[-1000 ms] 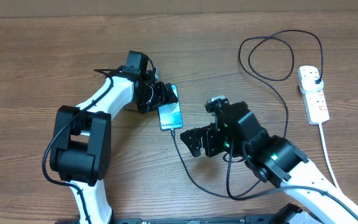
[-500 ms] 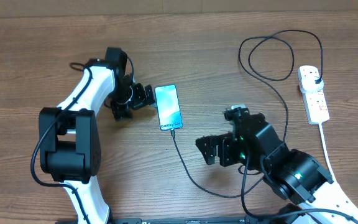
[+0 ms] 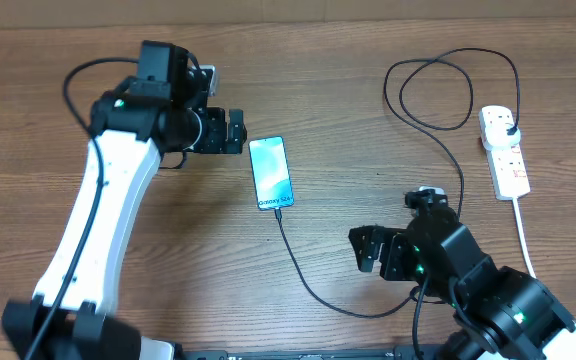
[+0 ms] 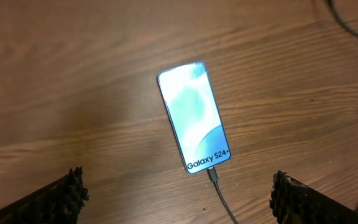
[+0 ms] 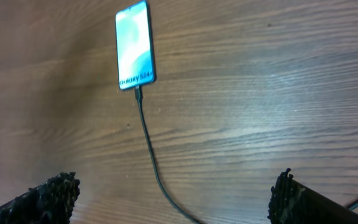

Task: Plug charger to phone and switch on socket
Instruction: 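Open the left gripper and lift it away from the phone, then move the right gripper over the white power strip's orange switch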

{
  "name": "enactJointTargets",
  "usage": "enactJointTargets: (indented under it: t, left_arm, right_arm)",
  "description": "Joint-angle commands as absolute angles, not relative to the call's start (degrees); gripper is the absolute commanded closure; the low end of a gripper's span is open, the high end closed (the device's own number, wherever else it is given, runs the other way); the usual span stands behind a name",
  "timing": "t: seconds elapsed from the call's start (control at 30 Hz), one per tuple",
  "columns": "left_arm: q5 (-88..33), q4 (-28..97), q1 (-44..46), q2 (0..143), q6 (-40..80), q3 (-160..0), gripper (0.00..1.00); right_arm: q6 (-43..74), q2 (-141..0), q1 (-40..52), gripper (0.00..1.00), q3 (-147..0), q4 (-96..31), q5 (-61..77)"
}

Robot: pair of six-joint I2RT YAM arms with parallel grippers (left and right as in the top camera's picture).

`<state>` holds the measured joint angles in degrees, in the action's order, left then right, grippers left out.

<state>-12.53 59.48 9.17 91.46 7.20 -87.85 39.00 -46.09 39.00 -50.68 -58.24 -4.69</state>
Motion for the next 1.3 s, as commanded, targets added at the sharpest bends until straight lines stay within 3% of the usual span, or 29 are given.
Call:
enactJointTargets:
  t: [0.0, 0.67, 0.83, 1.07, 1.27]
  left_arm:
    - [-8.78, 59.81, 9.34, 89.19, 3.84, -88.84, 0.00]
    - [-8.78, 59.77, 9.37, 90.02, 3.84, -88.77, 0.00]
    - [-8.78, 59.77, 9.37, 90.02, 3.84, -88.77, 0.00]
    - [-8.78, 59.77, 9.37, 90.02, 3.84, -88.77, 0.00]
    - [-8.78, 59.77, 9.37, 90.02, 3.84, -88.77, 0.00]
  right_arm:
    - [40.07, -45.30, 38.81, 0.00, -51.51, -58.85, -9.47]
    - [39.72, -45.67, 37.43, 0.00, -53.82, -56.97, -20.10]
    - [32.53, -49.19, 25.56, 0.00, -58.92, -56.90, -17.37]
    - [22.35, -61.04, -0.12, 0.00, -67.59, -56.84, -4.51]
    - [22.00, -75.72, -18.70, 0.01, -72.77, -54.39, 1.02]
